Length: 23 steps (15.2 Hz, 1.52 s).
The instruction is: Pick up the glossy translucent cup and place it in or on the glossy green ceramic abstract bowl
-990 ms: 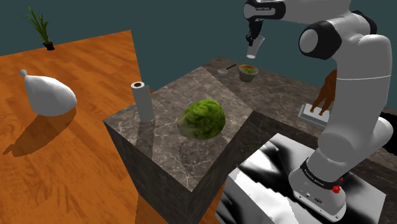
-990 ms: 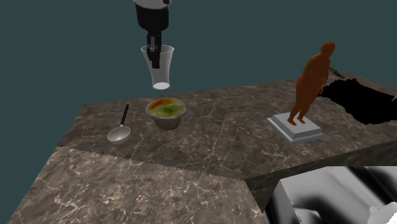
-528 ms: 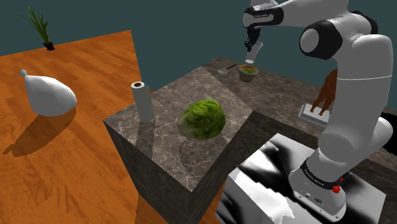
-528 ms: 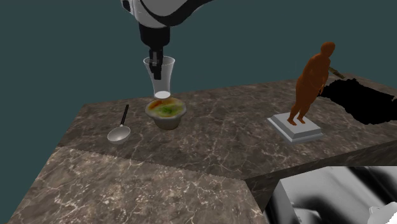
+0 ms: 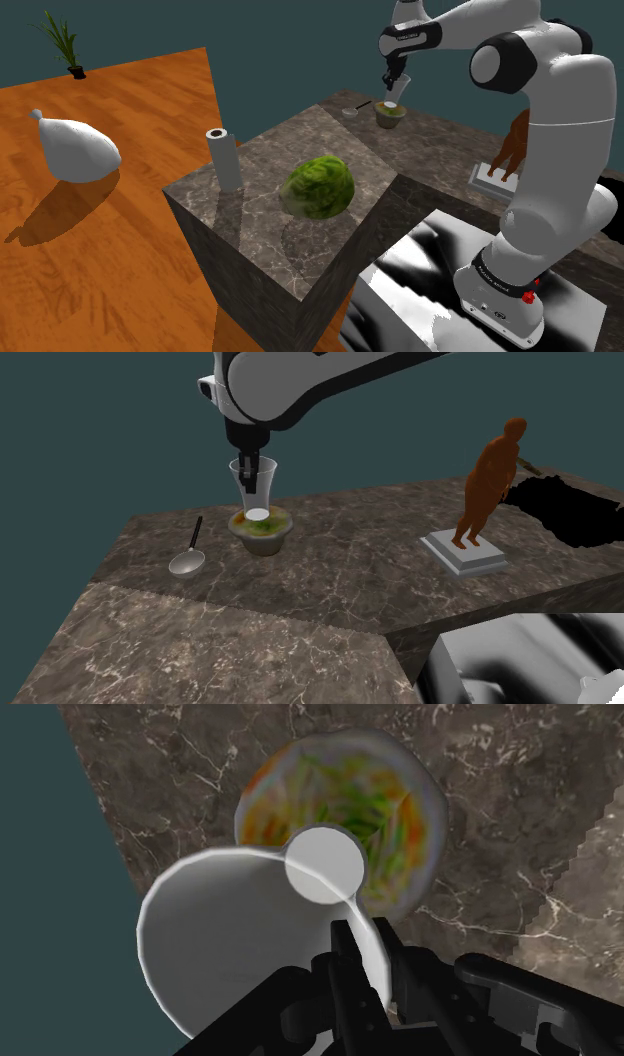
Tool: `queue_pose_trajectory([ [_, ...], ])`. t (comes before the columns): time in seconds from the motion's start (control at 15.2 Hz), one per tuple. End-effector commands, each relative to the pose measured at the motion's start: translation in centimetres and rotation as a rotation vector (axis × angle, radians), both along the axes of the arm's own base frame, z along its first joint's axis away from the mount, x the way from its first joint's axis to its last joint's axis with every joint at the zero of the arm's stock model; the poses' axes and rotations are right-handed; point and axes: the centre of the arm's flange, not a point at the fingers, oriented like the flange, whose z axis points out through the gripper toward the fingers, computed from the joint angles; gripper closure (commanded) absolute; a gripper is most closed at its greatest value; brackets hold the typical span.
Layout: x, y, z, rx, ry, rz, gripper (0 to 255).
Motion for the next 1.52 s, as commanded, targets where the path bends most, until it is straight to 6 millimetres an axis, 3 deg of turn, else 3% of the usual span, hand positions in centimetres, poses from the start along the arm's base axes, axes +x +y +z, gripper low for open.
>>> queue_pose_trajectory([
  [0.0,0.0,0.0,-0.3,0.000,-0.001,0.000,255],
  [0.4,0.0,0.0,-0.3,0.000,-0.001,0.000,255],
  [0.46,0.0,0.0,-0.3,0.000,-0.001,0.000,0],
  [0.79,0.0,0.0,-0.3,0.000,-0.001,0.000,0],
  [1.06,-0.7,1.5,4.4,0.000,-0.001,0.000,0],
  [1.45,-0.7,1.5,4.4,0.000,-0.001,0.000,0],
])
